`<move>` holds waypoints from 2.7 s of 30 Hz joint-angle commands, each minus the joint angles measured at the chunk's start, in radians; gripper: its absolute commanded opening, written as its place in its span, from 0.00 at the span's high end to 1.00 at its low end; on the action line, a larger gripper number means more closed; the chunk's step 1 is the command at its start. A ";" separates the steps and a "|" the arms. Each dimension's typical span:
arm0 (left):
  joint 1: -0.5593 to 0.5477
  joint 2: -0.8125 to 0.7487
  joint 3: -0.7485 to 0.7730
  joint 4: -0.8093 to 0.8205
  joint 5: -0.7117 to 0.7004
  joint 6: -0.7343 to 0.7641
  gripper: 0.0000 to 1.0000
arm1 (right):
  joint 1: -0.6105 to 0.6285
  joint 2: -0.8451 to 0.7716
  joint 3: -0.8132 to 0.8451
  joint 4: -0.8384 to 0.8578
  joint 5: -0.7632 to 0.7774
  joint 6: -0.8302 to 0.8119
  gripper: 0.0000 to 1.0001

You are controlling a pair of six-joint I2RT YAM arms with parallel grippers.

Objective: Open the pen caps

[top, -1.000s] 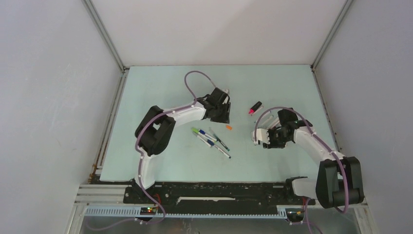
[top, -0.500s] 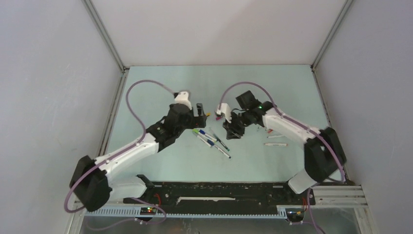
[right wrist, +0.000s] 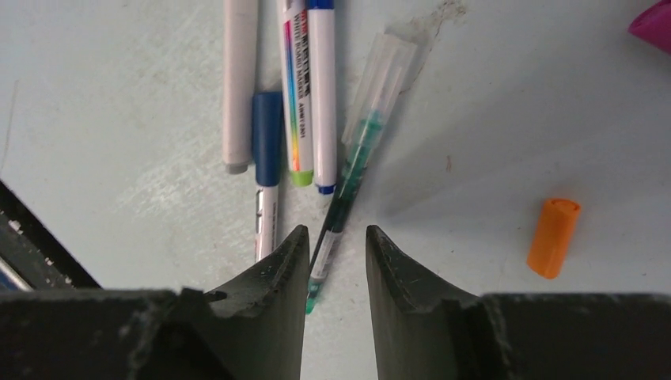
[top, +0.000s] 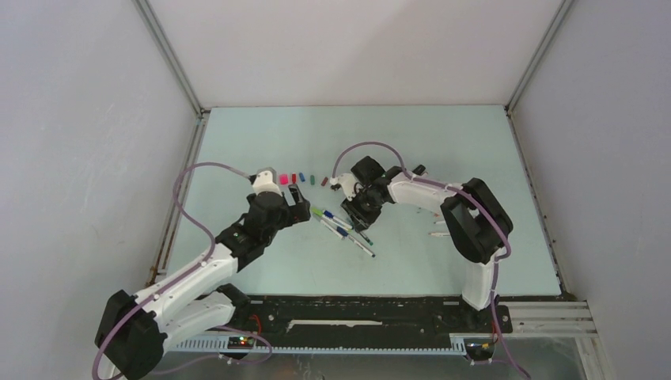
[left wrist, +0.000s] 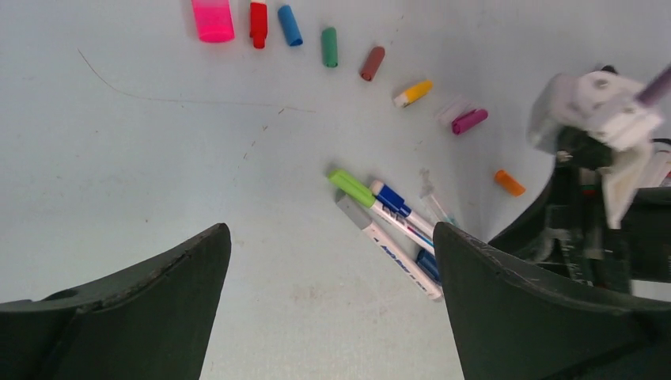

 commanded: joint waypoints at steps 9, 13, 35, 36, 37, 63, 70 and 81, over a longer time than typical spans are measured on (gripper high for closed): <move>0.010 -0.072 -0.041 0.049 -0.055 -0.015 0.00 | 0.037 0.083 0.070 -0.024 0.215 0.012 0.73; 0.009 -0.073 -0.046 0.059 -0.038 -0.021 0.00 | 0.033 0.090 0.069 -0.041 0.238 0.000 0.75; 0.024 -0.050 -0.183 0.456 0.278 -0.190 0.01 | -0.062 -0.009 0.030 -0.083 0.060 -0.036 1.00; 0.028 -0.037 -0.196 0.504 0.319 -0.211 0.01 | -0.083 -0.041 0.028 -0.081 0.008 -0.033 1.00; 0.029 -0.024 -0.206 0.556 0.346 -0.232 0.01 | -0.102 -0.064 0.025 -0.081 -0.053 -0.029 1.00; -0.059 0.427 0.008 0.982 0.505 -0.481 0.33 | -0.272 -0.205 0.000 -0.116 -0.732 -0.073 1.00; -0.096 0.454 0.056 0.893 0.495 -0.457 0.34 | -0.293 -0.197 0.000 -0.094 -0.719 -0.034 1.00; -0.115 0.501 0.106 0.878 0.513 -0.458 0.77 | -0.294 -0.190 0.000 -0.086 -0.693 -0.017 1.00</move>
